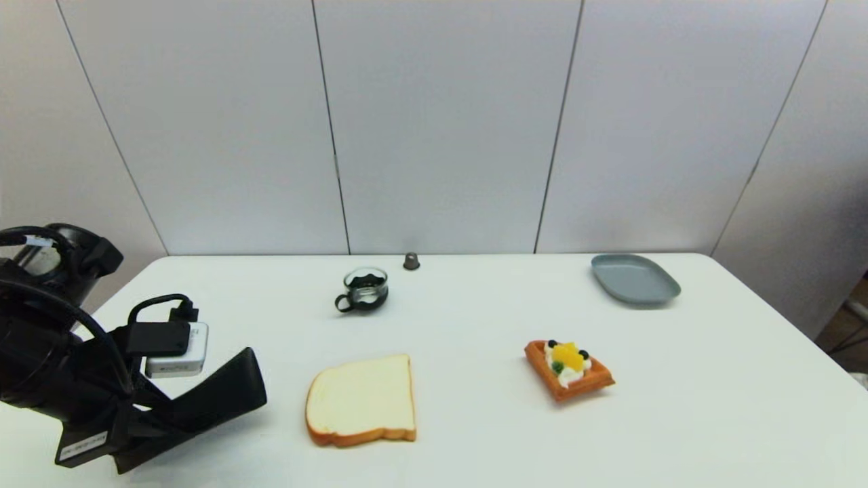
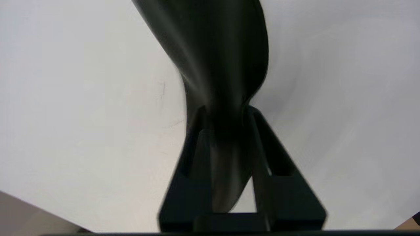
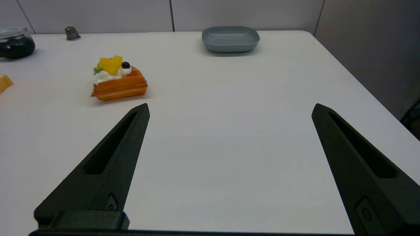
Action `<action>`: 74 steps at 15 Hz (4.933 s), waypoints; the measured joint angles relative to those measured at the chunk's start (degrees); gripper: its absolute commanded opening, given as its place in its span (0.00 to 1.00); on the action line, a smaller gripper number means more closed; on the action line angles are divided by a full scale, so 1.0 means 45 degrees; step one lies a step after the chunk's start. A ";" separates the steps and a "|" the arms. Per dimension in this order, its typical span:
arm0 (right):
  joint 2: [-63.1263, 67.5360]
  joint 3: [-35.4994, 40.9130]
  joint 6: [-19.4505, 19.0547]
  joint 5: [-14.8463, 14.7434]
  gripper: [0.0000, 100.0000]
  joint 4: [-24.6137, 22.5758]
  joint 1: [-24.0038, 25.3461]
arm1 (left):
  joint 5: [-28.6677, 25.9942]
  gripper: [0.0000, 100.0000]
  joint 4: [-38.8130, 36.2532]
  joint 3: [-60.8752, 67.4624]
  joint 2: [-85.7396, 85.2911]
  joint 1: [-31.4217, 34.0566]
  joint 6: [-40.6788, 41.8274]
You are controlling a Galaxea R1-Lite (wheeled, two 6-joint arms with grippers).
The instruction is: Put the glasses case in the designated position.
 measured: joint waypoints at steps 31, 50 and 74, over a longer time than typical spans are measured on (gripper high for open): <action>0.0005 0.0000 0.0000 0.0000 1.00 0.0003 0.0000 | 0.0116 0.00 0.2121 -0.2197 -0.2582 -0.5329 -1.0170; 0.0005 0.0000 -0.0005 0.0000 1.00 -0.0005 -0.0005 | 0.0349 0.00 0.3283 -0.5139 -0.0046 -0.8845 -1.9852; 0.0005 0.0000 0.0011 0.0000 1.00 0.0003 0.0000 | 0.0312 0.00 -0.0249 -0.6407 0.3007 -1.1123 -2.6131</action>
